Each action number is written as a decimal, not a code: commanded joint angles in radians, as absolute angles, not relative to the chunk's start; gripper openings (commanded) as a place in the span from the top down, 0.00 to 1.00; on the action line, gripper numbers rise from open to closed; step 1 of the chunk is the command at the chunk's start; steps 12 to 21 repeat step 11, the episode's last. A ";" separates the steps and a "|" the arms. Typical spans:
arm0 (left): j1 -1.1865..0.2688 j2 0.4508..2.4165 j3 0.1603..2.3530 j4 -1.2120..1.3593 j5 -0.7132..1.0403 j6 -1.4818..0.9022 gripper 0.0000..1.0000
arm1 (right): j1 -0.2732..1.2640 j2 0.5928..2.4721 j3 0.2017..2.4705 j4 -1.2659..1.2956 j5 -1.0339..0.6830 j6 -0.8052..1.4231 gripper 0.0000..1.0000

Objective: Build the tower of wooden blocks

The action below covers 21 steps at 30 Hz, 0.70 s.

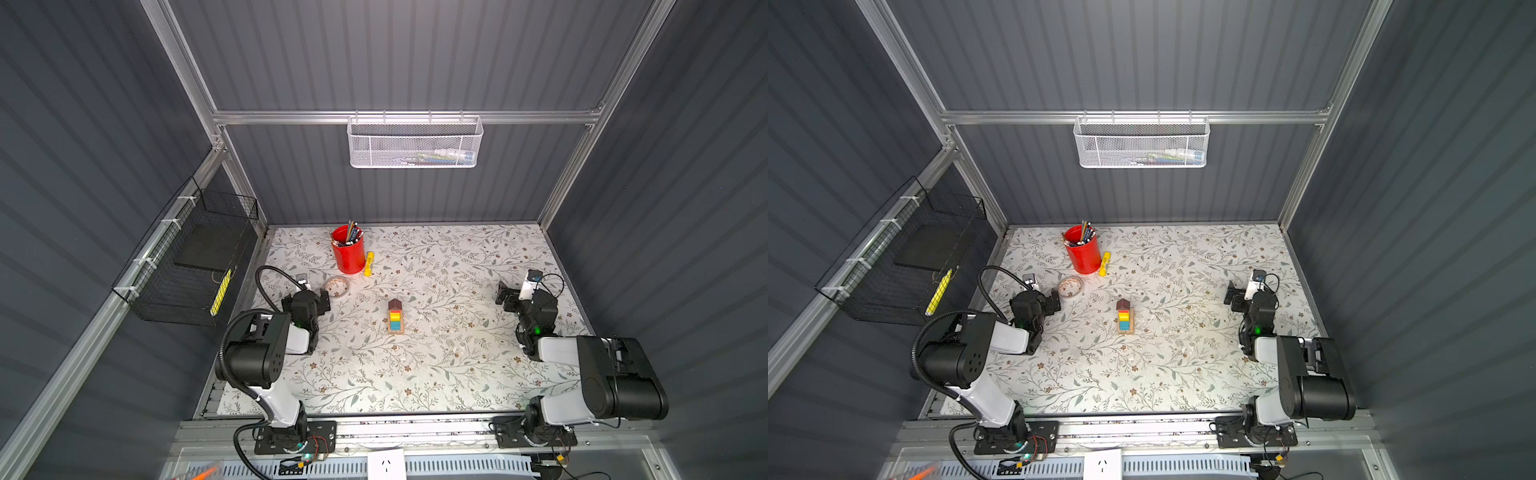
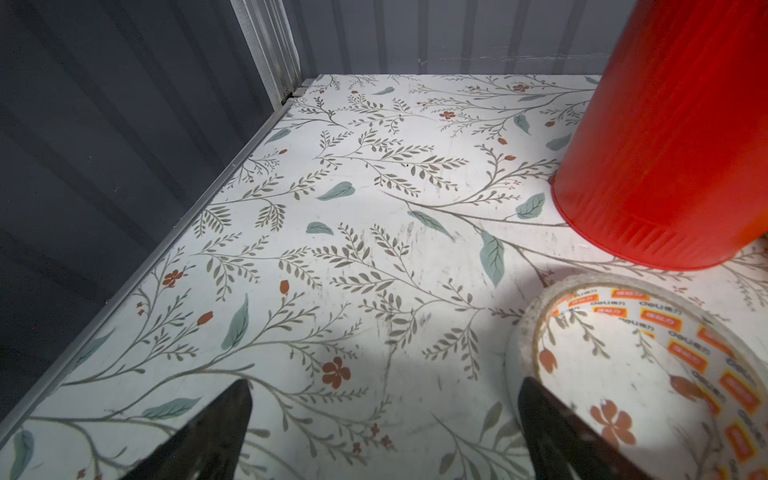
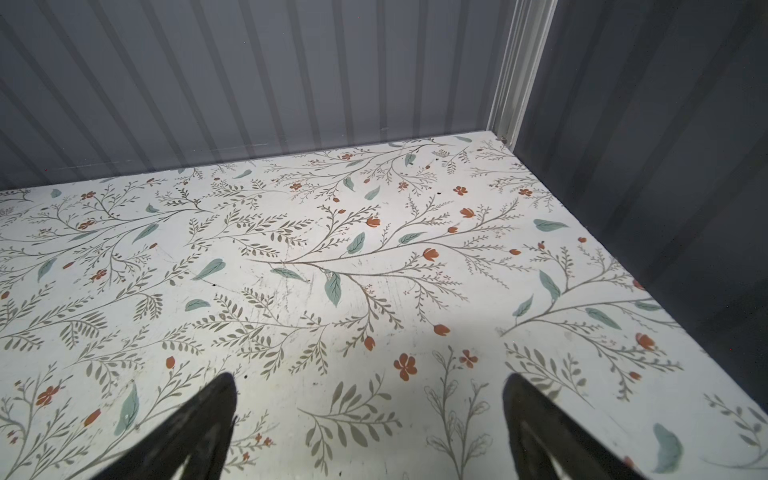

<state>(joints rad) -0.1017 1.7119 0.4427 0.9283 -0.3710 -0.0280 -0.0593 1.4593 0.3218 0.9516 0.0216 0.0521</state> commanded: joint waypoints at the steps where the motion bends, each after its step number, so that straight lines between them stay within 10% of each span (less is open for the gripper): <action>1: -0.104 1.716 0.454 0.943 -0.386 -0.025 0.00 | -0.061 1.457 0.325 0.974 0.012 0.055 0.01; 21: -0.093 1.715 0.461 0.929 -0.316 -0.010 0.00 | -0.061 1.456 0.325 0.974 0.013 0.054 0.01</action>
